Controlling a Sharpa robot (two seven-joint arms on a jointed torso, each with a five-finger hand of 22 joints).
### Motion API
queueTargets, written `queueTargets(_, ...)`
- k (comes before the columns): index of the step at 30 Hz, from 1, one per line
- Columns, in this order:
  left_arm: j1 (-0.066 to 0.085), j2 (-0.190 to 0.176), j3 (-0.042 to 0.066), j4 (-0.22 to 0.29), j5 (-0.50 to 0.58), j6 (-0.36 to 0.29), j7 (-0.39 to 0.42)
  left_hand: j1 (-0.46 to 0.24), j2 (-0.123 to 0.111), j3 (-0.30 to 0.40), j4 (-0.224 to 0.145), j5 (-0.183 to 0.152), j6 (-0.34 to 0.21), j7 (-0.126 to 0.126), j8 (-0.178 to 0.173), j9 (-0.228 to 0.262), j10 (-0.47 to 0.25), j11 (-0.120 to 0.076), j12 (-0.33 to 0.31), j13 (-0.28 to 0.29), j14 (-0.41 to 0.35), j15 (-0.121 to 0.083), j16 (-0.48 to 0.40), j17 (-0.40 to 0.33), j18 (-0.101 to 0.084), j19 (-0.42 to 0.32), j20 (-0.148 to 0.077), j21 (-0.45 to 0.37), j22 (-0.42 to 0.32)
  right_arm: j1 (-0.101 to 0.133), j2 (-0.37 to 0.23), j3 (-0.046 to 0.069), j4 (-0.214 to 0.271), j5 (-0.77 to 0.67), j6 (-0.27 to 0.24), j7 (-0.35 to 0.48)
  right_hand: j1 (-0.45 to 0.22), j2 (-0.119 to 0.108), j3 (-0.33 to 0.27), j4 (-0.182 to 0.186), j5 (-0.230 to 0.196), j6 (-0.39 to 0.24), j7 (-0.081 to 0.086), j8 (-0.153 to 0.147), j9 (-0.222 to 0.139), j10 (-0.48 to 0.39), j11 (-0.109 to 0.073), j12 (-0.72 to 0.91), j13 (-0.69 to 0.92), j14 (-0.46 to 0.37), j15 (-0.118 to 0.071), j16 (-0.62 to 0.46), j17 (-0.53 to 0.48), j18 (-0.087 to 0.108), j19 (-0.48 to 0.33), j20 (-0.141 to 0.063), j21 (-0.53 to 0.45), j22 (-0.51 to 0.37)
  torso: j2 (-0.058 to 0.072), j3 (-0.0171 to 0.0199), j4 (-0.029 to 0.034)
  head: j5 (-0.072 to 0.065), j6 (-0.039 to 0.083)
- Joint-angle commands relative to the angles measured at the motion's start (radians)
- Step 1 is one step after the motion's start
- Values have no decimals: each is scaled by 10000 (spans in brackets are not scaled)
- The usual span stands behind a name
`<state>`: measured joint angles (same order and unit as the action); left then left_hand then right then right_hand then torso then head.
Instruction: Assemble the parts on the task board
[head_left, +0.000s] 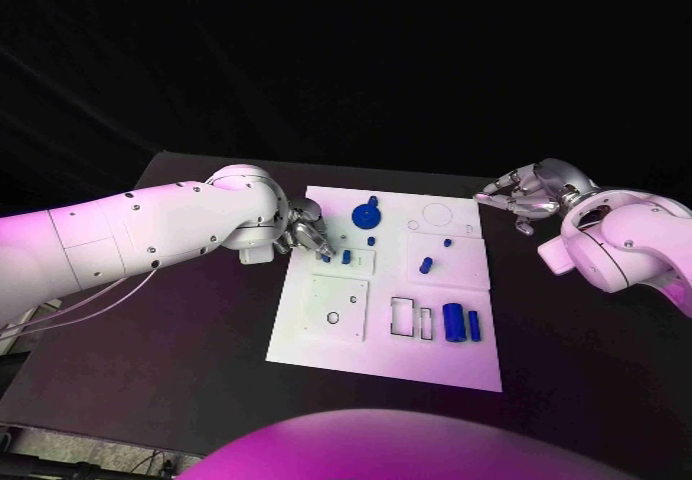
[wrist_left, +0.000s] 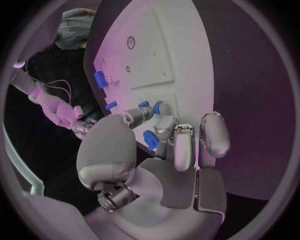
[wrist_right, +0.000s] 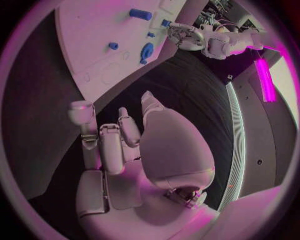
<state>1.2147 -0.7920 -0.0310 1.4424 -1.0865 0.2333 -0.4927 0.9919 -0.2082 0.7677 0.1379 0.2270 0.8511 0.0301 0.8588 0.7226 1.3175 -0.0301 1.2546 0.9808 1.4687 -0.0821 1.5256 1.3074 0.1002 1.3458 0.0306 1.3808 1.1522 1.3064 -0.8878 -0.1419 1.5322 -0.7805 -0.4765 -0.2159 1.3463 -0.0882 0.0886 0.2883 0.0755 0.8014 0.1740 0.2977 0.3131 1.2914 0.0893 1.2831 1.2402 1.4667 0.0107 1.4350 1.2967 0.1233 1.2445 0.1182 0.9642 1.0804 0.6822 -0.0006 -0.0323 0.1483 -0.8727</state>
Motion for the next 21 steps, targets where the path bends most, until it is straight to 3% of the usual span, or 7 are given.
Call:
queueTargets(1,-29,32,-20,-5,-11,132,-25,-95,25,-94,25,-37,28,29,-60,-7,-17,-51,58,7,814,-65,30,1917,-148,32,-62,-40,1,-8,1,2,5,-98,-17,-14,-79,57,-65,1,20,-76,-12,46,16,-68,-8,-63,-5,282,20,-57,4,135,-58,-4,-23,1,-1,-4,1,-3,1)
queueTargets(21,-29,22,-18,-17,-174,206,-61,-179,64,-901,486,-97,86,34,-51,12,15,-46,139,133,813,-65,29,1919,-165,97,-63,-13,93,-15,-15,2,6,-115,1,-42,-88,58,-76,3,19,-80,-14,60,17,-69,-9,-65,-12,272,18,-84,-40,149,-88,-5,-94,-52,3,-11,2,-24,1)
